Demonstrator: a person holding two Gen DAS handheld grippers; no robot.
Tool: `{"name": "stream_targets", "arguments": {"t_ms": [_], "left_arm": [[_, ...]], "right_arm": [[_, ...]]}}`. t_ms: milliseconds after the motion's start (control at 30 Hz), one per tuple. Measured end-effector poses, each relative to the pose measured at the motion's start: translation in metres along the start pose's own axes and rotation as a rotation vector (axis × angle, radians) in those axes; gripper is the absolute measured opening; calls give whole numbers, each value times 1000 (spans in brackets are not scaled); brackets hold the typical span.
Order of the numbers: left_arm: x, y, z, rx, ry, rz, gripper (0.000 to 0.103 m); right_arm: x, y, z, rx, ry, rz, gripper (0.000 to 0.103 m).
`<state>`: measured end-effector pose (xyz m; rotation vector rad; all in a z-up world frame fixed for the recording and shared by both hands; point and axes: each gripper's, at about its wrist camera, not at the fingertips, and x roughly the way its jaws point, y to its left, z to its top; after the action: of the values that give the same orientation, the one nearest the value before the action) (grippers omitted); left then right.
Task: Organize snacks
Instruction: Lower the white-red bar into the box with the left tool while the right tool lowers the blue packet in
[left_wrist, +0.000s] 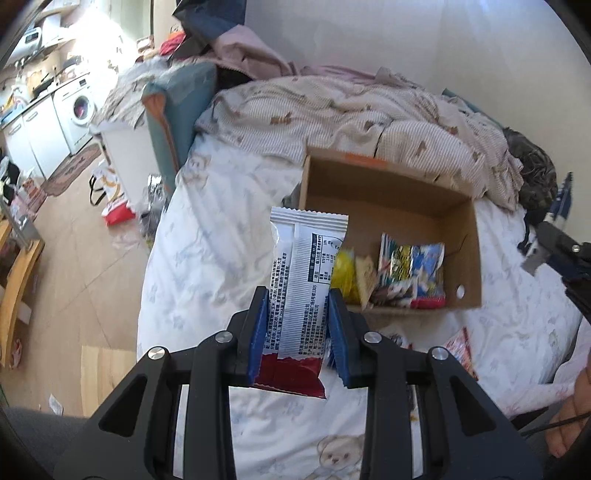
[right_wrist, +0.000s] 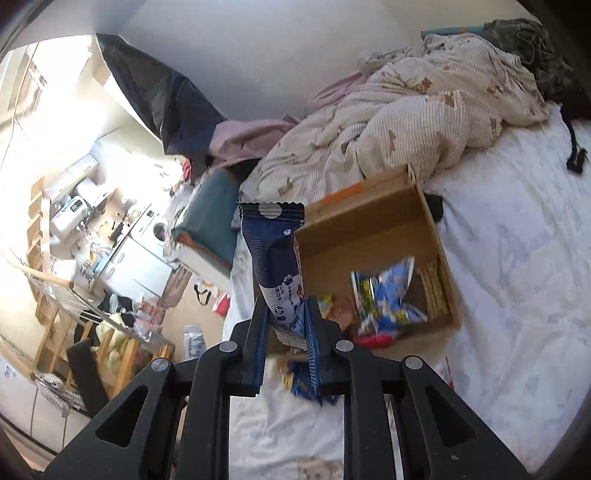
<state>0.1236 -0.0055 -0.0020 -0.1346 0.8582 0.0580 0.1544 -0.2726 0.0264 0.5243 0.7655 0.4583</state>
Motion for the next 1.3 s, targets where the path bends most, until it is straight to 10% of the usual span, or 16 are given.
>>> {"name": "stream_targets", "arguments": {"t_ms": [633,1300], "left_arm": [[58,-35,84,125,-54,21,28],[126,-41,73,140,8,-54,28]], "right_arm": [[76,-35,35,24,60,-88,20],[144,-60,12,31,253,-149,20]]}}
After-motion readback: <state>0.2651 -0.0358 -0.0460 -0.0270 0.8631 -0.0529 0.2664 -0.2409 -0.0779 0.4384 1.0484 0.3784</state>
